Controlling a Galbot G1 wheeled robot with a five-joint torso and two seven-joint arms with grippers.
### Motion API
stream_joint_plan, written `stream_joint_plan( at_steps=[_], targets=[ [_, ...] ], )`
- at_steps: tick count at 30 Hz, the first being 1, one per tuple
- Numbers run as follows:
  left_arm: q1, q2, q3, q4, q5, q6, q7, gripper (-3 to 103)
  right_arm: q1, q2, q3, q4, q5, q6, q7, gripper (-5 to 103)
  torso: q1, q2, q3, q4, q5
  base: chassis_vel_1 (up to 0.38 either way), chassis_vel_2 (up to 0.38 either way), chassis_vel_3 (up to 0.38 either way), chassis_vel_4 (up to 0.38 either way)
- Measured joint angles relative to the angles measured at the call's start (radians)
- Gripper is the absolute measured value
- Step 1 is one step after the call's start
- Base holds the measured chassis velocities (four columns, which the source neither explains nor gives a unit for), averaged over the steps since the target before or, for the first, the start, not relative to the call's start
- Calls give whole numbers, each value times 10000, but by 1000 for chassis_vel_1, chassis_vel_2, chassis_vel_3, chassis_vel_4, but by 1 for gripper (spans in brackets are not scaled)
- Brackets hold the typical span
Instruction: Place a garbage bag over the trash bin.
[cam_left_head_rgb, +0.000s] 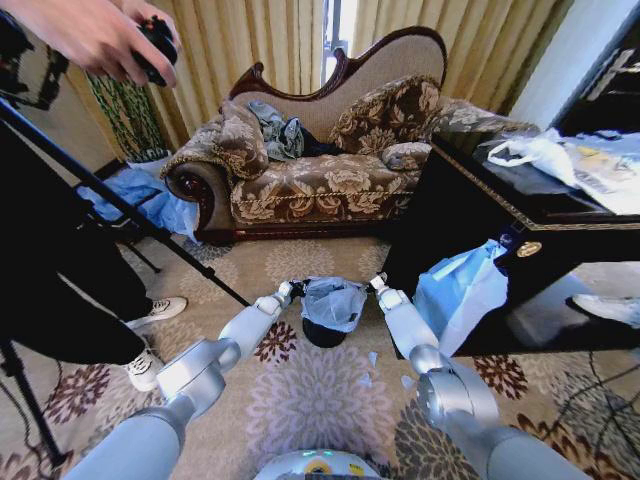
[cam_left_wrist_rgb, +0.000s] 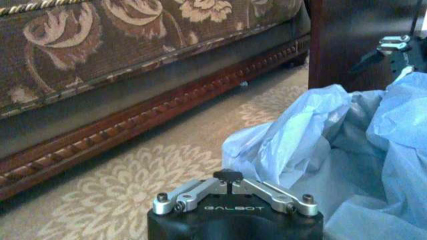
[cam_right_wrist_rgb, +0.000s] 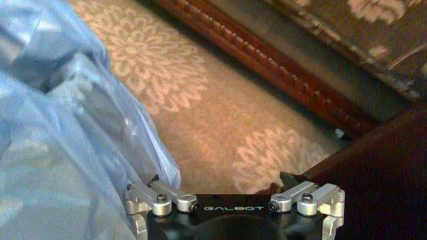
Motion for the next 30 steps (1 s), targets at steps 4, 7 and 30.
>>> stream_joint_plan(
  at_steps=[4,7,30],
  targets=[
    [91,103,-3,-92,-41,-35,14,0,-168,-212,-82,11,125,175,-434,100,0,0,0,-1,-1,0,0,0,0],
    [172,142,28,-138,-152,-49,28,0,-462,-360,-171,103,491,309,-701,100,0,0,-1,-1,-4,0,0,0,0],
    [287,476,-77,-450,-383,12,33,0,-2549,-712,-832,895,5204,1577,-1436,100,0,2,-1,1,0,0,0,0,0]
  ],
)
